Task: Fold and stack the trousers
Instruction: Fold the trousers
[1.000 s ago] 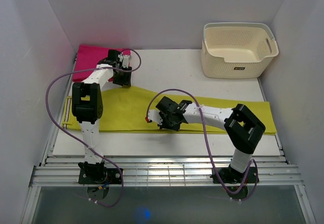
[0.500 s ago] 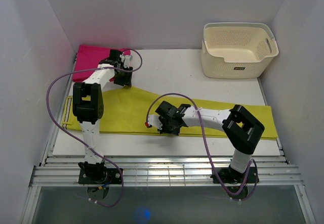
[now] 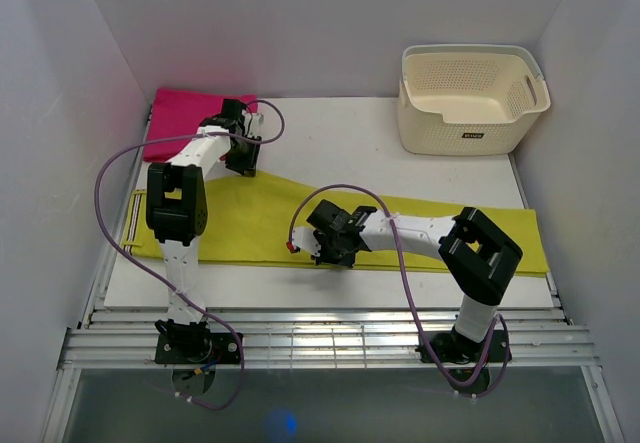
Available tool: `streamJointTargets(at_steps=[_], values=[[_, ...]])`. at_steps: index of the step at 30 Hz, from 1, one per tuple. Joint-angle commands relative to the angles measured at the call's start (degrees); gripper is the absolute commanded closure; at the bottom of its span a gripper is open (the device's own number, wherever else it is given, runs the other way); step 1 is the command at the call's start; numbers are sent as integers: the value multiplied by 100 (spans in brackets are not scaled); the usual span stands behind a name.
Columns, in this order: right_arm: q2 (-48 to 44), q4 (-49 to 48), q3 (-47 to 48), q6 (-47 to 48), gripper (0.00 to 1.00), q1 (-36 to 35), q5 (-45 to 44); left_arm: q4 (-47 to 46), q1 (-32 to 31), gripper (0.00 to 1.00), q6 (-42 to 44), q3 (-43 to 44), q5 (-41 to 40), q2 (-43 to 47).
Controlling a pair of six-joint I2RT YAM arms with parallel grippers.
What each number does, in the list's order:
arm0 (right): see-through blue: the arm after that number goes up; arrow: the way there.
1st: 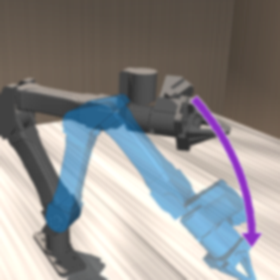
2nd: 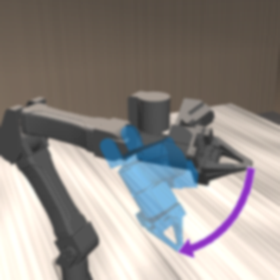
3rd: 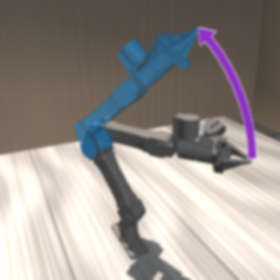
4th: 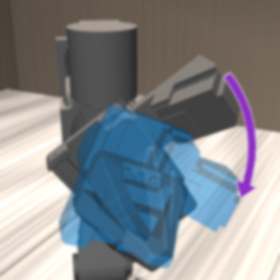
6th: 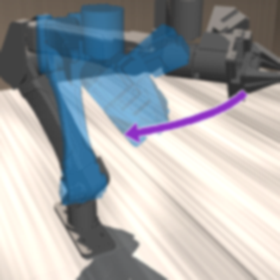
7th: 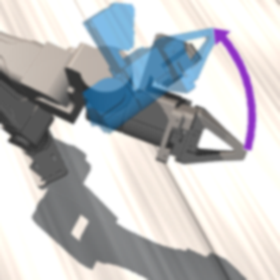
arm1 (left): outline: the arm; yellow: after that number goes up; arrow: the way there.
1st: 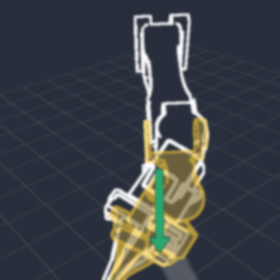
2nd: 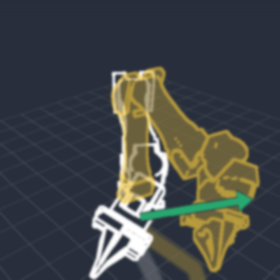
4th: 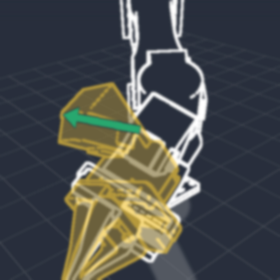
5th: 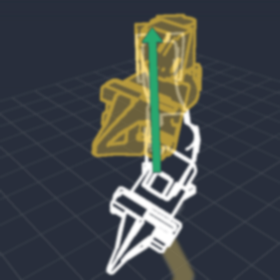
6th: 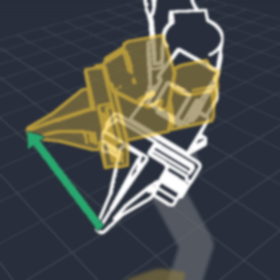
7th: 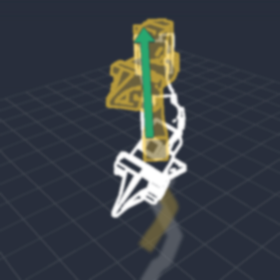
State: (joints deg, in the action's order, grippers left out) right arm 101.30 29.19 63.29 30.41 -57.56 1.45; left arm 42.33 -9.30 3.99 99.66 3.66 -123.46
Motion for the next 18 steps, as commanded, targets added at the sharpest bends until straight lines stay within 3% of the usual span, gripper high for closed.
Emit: streamJointTargets(at_steps=[1,4,7,11,18], values=[[110,-27,-176,17,92,-36,-31,294,-2,52,-74,326,-278,76],[118,-54,-203,26,92,-36,-49,302,-10,53,-74,265,-261,94],[136,-54,-211,35,92,-36,-66,259,-19,65,-74,186,-217,77],[119,-45,-229,44,92,-36,-49,145,-19,100,-74,264,-164,-3],[-39,113,-238,87,92,-53,-31,-75,-2,100,93,1002,-470,-231]])
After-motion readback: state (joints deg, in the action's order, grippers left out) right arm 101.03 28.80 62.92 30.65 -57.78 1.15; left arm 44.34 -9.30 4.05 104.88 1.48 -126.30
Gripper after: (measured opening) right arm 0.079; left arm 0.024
